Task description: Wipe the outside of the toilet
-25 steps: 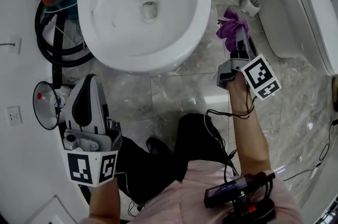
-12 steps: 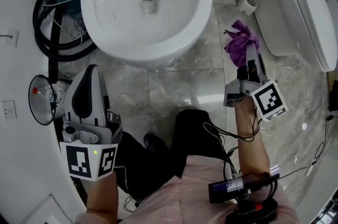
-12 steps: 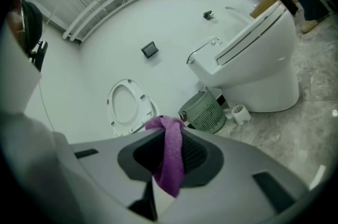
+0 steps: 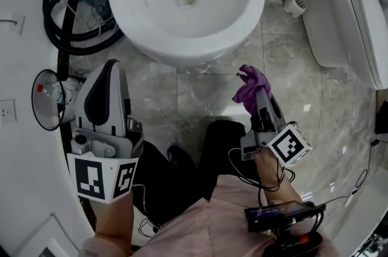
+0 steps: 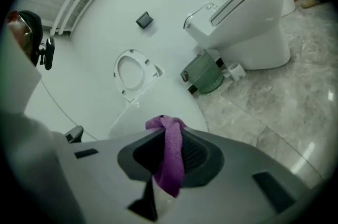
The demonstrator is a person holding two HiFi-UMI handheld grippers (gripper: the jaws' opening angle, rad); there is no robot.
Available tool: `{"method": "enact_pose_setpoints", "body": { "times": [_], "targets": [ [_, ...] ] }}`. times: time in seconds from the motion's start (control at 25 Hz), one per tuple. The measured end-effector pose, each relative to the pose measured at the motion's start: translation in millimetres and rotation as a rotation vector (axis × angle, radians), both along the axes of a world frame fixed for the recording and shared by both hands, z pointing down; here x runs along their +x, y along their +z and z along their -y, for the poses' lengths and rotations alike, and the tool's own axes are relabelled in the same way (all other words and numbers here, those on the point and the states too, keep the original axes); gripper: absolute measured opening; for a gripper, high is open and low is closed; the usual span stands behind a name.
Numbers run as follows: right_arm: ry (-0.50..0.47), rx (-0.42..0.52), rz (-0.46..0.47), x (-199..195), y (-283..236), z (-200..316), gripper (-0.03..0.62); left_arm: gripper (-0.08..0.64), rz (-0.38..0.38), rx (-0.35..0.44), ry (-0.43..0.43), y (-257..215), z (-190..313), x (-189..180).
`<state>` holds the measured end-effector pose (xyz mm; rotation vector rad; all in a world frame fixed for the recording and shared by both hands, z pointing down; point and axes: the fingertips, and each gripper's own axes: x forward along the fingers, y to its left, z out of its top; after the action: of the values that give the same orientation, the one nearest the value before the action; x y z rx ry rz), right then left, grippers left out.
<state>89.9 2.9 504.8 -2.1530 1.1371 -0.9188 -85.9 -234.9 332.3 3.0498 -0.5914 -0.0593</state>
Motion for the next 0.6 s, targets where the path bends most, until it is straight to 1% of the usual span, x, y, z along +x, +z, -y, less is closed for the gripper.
{"method": "enact_pose_setpoints", "body": {
  "times": [0.12,0.28,0.4,0.48,0.6],
  "targets": [
    [-0.137,-0.025,0.073,-49,21,29,0.066,0.008,-0.003,-0.005,-0.002,2,5,-6],
    [-0.298,0.021,0.139,-98,36,88,0.066,0.008,0.006,-0.01,-0.016,5,13,-18],
    [-0.382,0.066,0.184,-124,47,129,0.066,0.008,0.018,-0.012,-0.026,10,18,-25],
    [-0.439,0.08,0.203,-141,57,154,0.066,0.008,0.028,-0.012,-0.034,14,21,-29],
    [-0.479,0.099,0.228,-158,74,185,0.066,0.008,0.046,-0.014,-0.047,20,26,-35]
  ]
}}
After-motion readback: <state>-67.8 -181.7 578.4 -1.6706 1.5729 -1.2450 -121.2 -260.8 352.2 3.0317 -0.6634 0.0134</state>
